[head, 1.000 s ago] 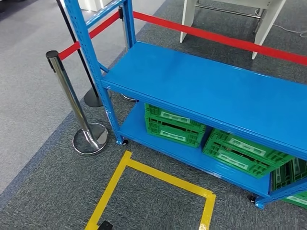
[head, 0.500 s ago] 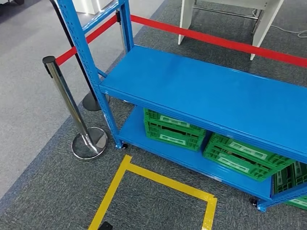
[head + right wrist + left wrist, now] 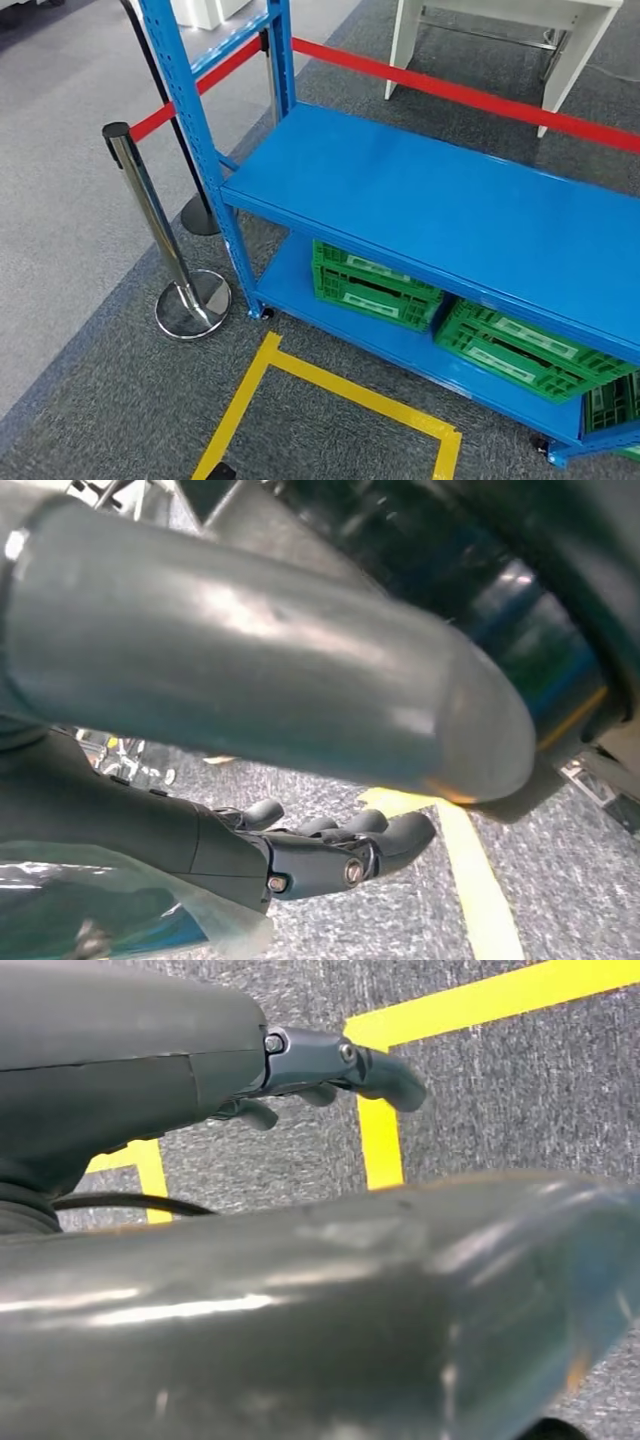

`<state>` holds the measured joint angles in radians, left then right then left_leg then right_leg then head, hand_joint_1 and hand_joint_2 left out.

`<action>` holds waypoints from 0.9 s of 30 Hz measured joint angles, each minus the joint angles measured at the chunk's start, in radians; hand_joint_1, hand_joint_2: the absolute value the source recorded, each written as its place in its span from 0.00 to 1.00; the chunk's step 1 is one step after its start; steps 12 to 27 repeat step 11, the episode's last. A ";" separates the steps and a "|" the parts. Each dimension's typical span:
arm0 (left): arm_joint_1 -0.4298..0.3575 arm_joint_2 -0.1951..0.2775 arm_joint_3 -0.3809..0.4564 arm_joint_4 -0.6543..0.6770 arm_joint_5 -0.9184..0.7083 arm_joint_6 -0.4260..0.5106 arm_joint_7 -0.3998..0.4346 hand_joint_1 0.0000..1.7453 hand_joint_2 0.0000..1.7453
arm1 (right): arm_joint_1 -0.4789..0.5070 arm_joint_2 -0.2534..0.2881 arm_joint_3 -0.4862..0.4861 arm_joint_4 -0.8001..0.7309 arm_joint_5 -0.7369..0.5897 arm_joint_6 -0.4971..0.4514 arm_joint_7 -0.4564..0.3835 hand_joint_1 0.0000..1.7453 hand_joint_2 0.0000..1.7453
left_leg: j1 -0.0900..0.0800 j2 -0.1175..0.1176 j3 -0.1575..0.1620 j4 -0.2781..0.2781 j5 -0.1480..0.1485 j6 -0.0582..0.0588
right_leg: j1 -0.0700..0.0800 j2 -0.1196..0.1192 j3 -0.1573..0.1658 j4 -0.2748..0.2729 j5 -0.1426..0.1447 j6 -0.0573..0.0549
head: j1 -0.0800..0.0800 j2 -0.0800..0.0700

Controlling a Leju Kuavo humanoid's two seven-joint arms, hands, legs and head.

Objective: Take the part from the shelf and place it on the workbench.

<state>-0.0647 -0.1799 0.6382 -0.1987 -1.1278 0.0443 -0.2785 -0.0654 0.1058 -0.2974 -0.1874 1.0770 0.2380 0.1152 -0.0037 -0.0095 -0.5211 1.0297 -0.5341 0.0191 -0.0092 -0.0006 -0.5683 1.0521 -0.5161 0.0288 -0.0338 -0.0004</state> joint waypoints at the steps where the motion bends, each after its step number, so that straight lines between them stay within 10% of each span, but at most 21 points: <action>1: -0.001 0.000 0.000 0.000 0.000 0.000 0.000 0.00 0.00 | 0.000 0.000 0.000 0.000 -0.001 0.001 0.001 0.00 0.00 | -0.001 0.000 0.000 0.000 -0.001 -0.005 | 0.001 0.002 0.005 -0.009 -0.005 -0.005 | 0.000 0.000; 5: -0.004 0.001 0.000 0.000 0.001 0.000 -0.002 0.00 0.00 | 0.001 0.001 -0.002 0.000 -0.007 0.005 0.004 0.00 0.00 | 0.001 0.004 -0.032 0.068 -0.036 -0.026 | -0.009 -0.002 0.028 -0.028 -0.010 -0.022 | -0.004 0.000; 9: 0.000 0.002 0.000 0.000 0.003 0.000 -0.003 0.00 0.00 | 0.004 0.000 -0.003 0.000 -0.008 0.009 0.008 0.00 0.00 | 0.010 0.004 -0.169 0.279 -0.076 -0.039 | -0.009 -0.003 0.050 -0.031 -0.028 -0.029 | -0.005 0.000; 11: 0.002 0.002 0.000 0.000 0.003 0.000 -0.003 0.00 0.00 | 0.006 0.000 -0.003 0.000 -0.008 0.009 0.008 0.00 0.00 | 0.010 0.004 -0.176 0.254 -0.027 -0.037 | -0.009 0.000 0.063 -0.031 -0.038 -0.027 | -0.006 0.000; 27: 0.002 0.002 0.000 0.000 0.003 0.000 -0.003 0.00 0.00 | 0.006 0.000 -0.003 0.000 -0.008 0.009 0.008 0.00 0.00 | 0.010 0.004 -0.176 0.254 -0.027 -0.037 | -0.009 0.000 0.063 -0.031 -0.038 -0.027 | -0.006 0.000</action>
